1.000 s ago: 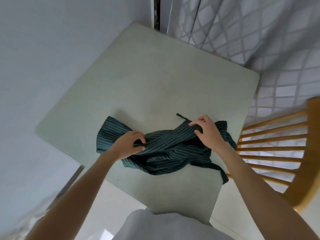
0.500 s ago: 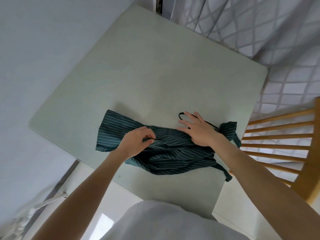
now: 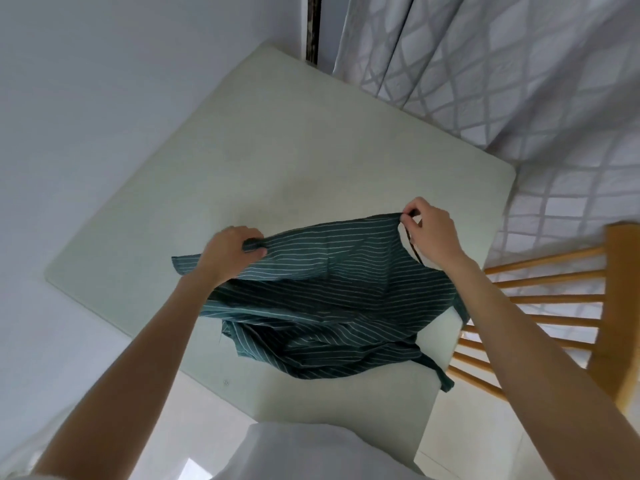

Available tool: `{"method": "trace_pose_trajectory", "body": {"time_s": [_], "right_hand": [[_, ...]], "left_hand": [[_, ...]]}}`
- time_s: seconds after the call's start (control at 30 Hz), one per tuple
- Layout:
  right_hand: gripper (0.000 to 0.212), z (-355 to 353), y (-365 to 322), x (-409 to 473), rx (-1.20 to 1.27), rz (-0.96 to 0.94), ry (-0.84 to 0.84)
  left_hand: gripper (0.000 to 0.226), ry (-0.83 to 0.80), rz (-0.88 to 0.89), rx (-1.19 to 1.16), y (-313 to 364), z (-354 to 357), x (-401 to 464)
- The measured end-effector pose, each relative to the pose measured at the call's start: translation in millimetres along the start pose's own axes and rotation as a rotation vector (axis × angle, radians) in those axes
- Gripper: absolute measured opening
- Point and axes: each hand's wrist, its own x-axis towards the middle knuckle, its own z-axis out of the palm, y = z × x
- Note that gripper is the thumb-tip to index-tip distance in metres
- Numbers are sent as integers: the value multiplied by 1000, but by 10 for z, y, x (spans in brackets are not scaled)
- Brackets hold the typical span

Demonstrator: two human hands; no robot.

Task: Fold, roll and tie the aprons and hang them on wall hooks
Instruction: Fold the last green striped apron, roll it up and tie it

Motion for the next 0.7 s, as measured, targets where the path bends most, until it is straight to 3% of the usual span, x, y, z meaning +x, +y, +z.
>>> {"method": "trace_pose_trajectory", "body": {"time_s": [0.13, 0.3, 0.4, 0.47, 0.53, 0.7], "right_hand": [[4, -95, -106, 269, 431, 197, 103], [4, -192, -157, 773, 406, 161, 306], [25, -156, -121, 1033, 396, 178, 243], [42, -57, -82, 1108, 381, 213, 137], [47, 98, -3, 1152, 279, 197, 84], [42, 595, 213, 1118, 4, 56, -36]], "left_hand": [[16, 303, 55, 88, 8, -163, 466], [16, 545, 92, 197, 122, -380, 1109], [22, 633, 62, 236, 159, -386, 1333], [32, 647, 57, 239, 204, -295, 1387], [33, 613, 86, 213, 227, -135, 1416], [37, 290, -47, 163, 101, 352, 1429]]}}
